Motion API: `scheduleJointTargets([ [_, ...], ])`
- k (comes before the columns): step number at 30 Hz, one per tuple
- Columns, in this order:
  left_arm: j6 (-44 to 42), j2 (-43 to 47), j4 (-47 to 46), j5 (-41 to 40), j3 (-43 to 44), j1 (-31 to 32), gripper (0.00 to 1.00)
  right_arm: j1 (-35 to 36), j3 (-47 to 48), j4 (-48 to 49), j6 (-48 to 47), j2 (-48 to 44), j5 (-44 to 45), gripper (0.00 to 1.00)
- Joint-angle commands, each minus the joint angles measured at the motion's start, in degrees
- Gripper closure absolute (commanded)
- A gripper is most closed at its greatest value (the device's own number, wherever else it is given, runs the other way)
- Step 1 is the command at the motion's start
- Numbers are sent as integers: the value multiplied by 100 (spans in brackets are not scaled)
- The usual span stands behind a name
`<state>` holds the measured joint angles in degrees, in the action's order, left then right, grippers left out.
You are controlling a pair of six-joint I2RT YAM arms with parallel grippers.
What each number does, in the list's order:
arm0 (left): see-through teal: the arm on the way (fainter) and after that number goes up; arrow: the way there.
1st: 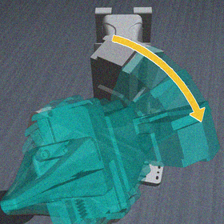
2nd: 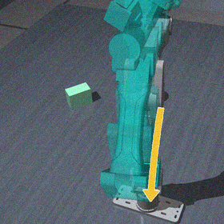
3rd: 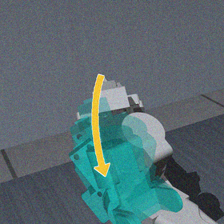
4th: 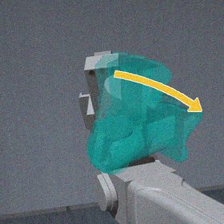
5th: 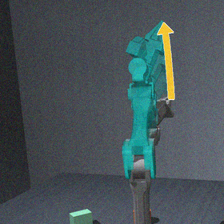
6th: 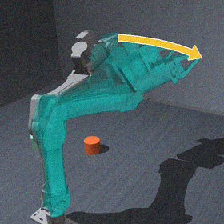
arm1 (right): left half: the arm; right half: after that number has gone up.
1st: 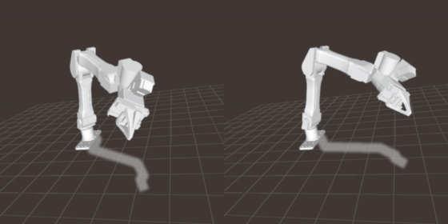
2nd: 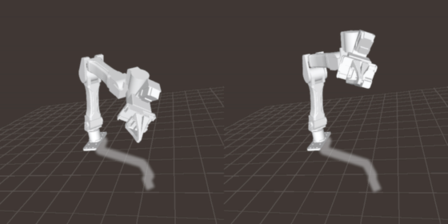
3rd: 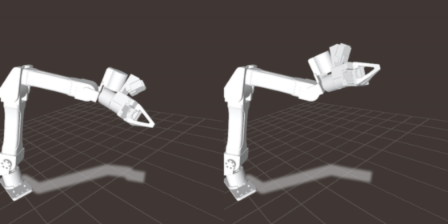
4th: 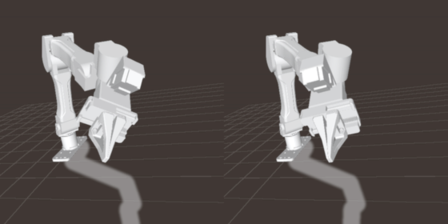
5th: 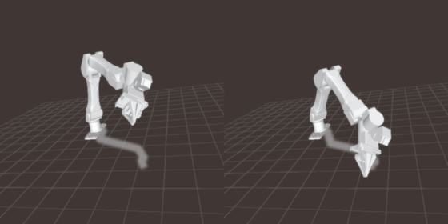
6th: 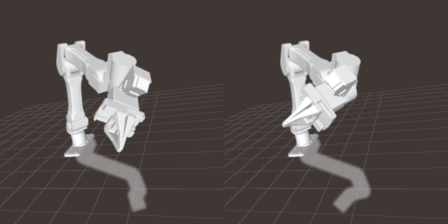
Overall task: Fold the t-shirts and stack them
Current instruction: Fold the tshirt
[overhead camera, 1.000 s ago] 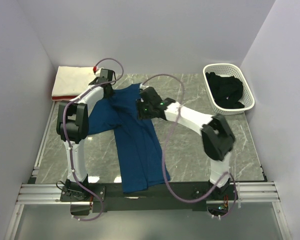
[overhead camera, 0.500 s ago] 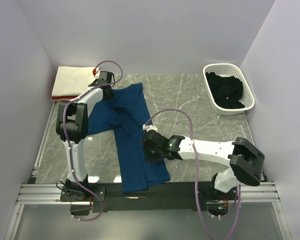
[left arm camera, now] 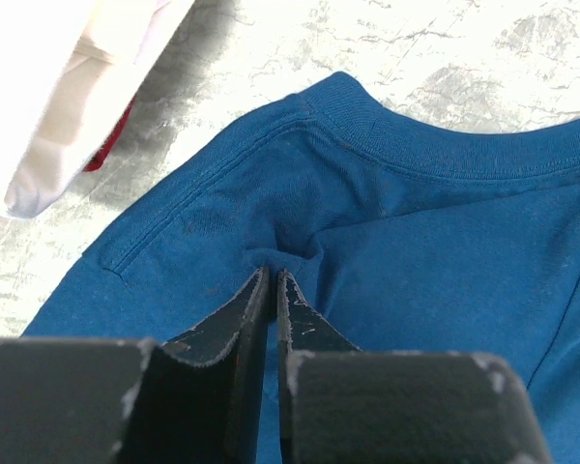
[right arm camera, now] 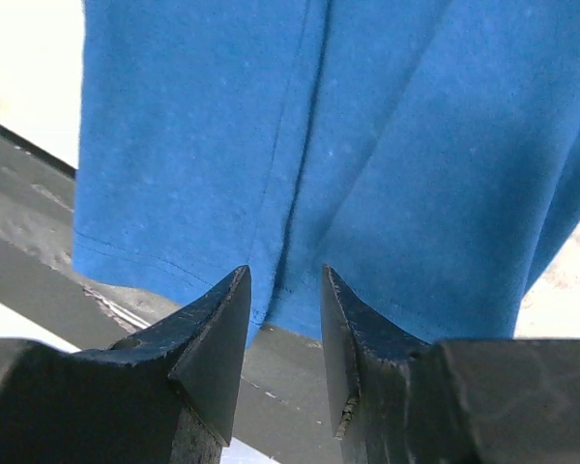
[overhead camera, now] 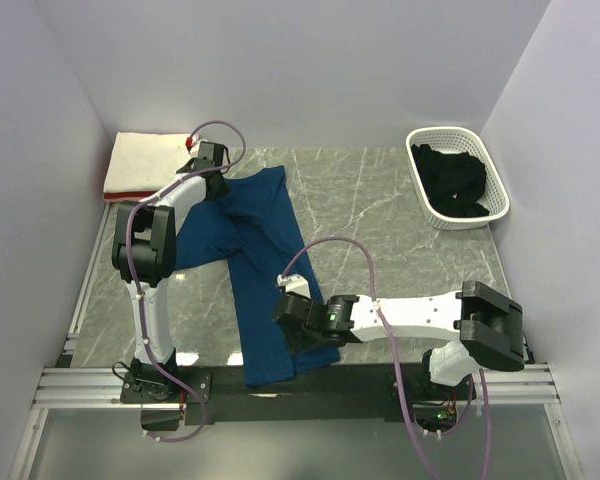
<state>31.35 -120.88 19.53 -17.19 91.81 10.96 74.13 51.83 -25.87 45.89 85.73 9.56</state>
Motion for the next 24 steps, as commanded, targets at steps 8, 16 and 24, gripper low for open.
scheduleJointTargets([
  [8, 108, 29, -160, 84, -58, -15, 87, 339, 46, -199, 544, 418, 432, 58],
  [16, 117, 3, -178, 102, -58, -15, 88, 418, -68, -243, 676, 427, 476, 63],
  [24, 117, 21, -186, 111, -75, -15, 88, 480, -253, -226, 790, 374, 468, 65],
])
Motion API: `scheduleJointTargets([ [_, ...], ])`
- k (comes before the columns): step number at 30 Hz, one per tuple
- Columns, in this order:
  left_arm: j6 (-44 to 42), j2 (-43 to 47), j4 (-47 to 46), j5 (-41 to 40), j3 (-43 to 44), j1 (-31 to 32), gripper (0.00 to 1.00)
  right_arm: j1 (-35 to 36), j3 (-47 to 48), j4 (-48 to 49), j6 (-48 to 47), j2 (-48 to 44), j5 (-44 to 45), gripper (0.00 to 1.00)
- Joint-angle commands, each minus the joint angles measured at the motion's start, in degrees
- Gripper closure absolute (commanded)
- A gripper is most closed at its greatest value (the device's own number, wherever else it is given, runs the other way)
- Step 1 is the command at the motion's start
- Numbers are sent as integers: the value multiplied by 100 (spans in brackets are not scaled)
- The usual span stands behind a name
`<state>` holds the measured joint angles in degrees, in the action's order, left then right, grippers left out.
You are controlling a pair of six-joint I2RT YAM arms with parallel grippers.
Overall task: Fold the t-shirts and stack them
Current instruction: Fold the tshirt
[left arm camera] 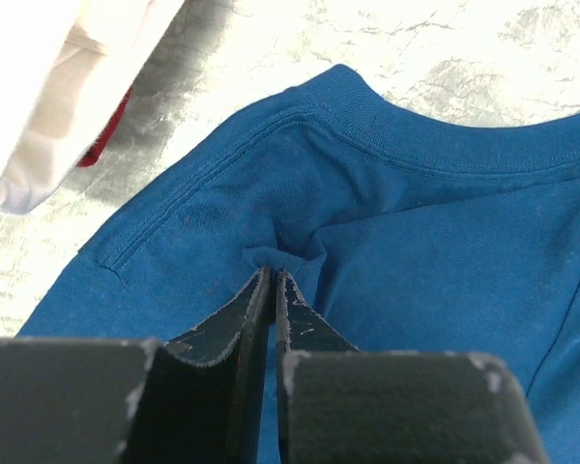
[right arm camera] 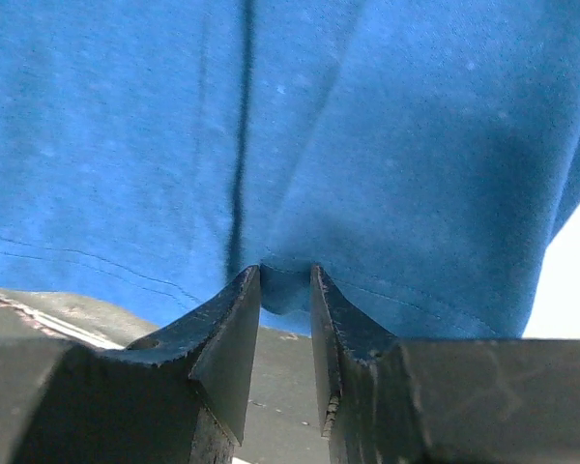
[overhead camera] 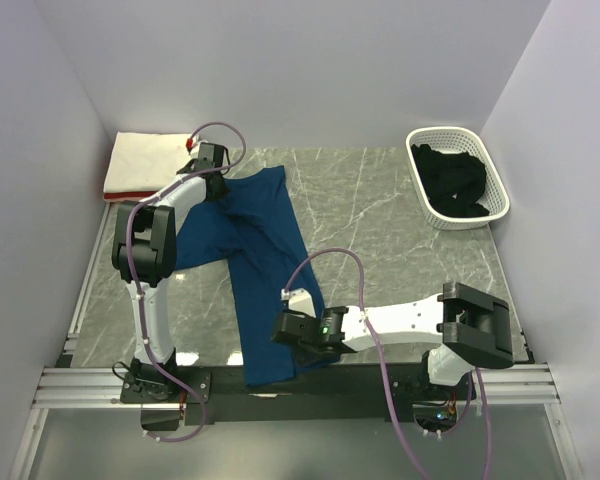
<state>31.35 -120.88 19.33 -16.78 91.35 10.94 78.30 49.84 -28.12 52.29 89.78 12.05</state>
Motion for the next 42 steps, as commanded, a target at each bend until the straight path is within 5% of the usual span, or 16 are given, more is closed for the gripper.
scheduleJointTargets([
  [1, 117, 12, -167, 60, -30, -13, 88, 62, -45, -9, 158, -22, 218, 65],
  [5, 117, 12, -167, 52, -38, -13, 88, 62, -54, 8, 150, -30, 236, 70],
  [12, 108, -6, -149, 43, -38, -13, 88, 62, -124, -132, 167, -381, 341, 99],
  [24, 108, -41, -132, 34, 6, -48, 88, 124, -511, -185, 123, -1515, 166, 100],
  [42, 99, -41, -96, 43, 41, -83, 89, 387, -845, 245, 167, -1939, 78, 100],
])
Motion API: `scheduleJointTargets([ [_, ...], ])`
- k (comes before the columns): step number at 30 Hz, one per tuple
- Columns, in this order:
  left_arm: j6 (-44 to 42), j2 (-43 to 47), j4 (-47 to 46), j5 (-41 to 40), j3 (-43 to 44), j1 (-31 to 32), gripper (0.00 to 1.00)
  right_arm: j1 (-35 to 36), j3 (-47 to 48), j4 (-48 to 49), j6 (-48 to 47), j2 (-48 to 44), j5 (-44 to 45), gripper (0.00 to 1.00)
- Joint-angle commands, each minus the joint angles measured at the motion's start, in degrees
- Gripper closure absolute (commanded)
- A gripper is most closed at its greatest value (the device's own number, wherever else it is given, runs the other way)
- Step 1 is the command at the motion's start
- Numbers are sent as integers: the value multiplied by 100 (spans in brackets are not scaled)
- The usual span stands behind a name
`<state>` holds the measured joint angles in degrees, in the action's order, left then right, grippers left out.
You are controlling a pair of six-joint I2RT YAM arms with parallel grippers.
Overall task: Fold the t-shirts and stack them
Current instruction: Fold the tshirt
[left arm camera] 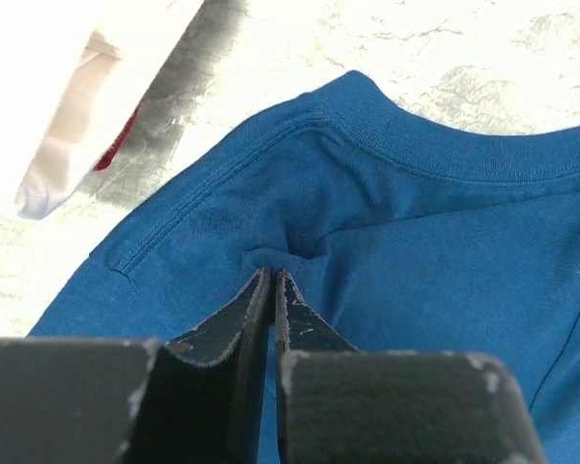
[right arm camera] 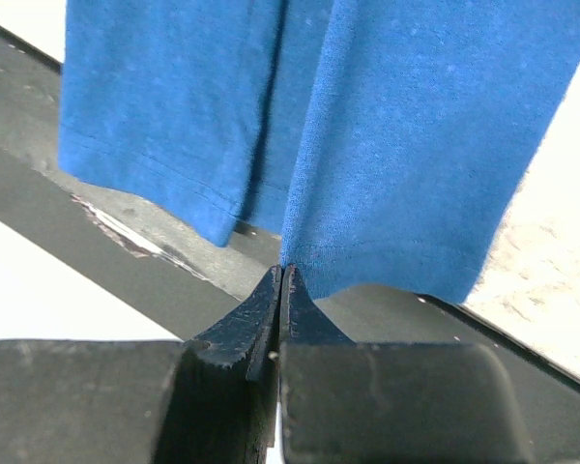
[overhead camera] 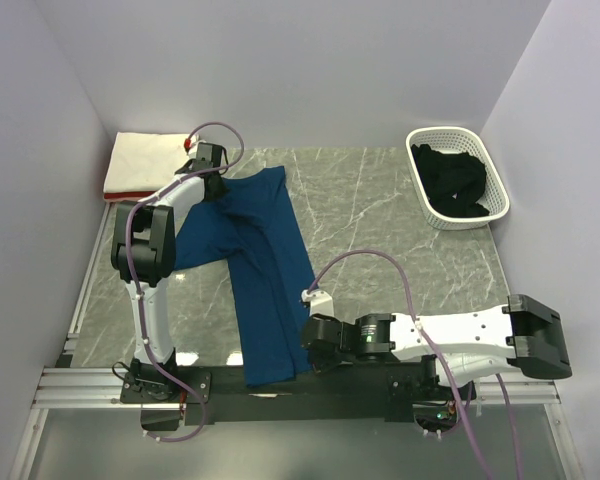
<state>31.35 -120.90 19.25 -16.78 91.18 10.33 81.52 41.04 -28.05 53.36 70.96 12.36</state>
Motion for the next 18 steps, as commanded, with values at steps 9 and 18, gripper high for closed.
scheduleJointTargets([
  [9, 90, 14, -88, 60, 58, -22, 87, 57, 106, 950, -63, 629, -330, 87],
  [18, 73, 67, -70, 122, 137, -40, 86, 31, 80, 1030, -160, 525, -367, 46],
])
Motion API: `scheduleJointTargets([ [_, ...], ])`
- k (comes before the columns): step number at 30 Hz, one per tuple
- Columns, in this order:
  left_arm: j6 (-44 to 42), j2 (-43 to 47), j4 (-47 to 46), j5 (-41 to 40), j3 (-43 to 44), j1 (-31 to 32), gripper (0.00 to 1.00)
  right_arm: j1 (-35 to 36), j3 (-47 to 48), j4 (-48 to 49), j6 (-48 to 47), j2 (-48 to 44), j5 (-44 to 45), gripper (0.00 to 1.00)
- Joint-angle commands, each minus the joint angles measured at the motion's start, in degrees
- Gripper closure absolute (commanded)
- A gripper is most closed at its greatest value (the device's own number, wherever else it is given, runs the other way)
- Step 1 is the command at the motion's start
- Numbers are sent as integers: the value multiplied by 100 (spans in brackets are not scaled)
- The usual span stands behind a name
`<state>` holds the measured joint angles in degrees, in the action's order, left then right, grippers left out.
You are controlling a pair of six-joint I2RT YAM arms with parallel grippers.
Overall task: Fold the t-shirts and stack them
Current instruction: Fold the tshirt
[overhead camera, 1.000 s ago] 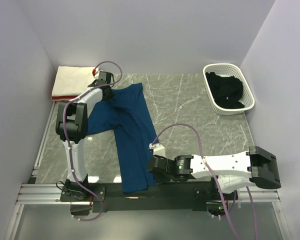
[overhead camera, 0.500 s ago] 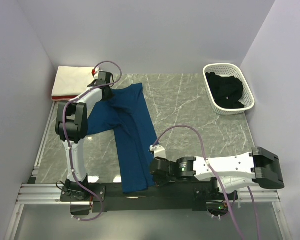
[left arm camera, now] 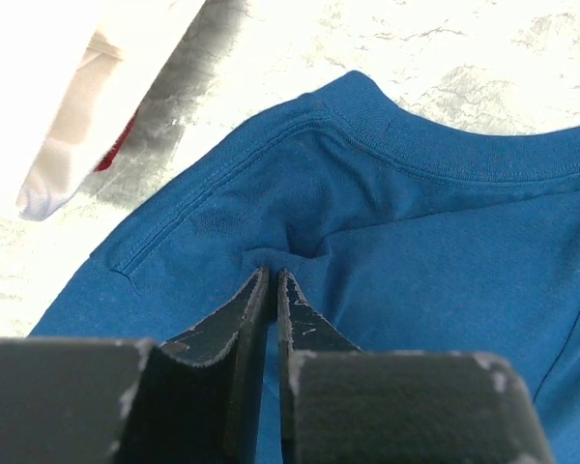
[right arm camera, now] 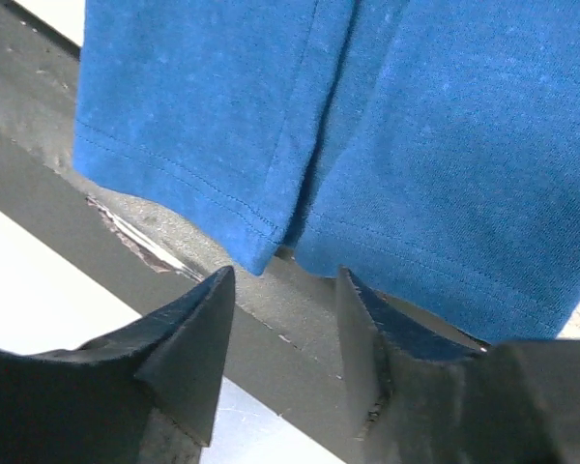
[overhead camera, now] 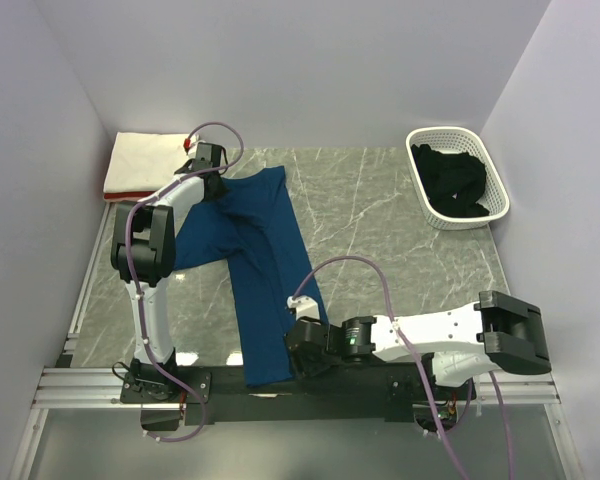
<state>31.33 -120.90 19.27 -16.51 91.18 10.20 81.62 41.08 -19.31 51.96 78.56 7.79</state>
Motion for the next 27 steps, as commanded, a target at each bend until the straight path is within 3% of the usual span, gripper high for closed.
scheduleJointTargets([
  [1, 66, 84, -72, 104, 137, -26, 85, 3, 84, 130, -37, -315, 126, 45],
  [6, 40, 119, -20, 201, 234, -35, 76, -410, -30, 94, -151, -877, 135, 44],
  [14, 31, 374, 33, 447, 234, -141, 66, -1991, 277, 550, -889, -1019, -321, 47],
  [22, 119, 550, -20, 834, 85, -141, 54, -2862, 1384, 1026, -1715, 262, -762, 51],
  [27, 136, 453, 279, 887, 295, -150, 54, -3108, 2121, 1166, -1970, 975, -1217, 52],
])
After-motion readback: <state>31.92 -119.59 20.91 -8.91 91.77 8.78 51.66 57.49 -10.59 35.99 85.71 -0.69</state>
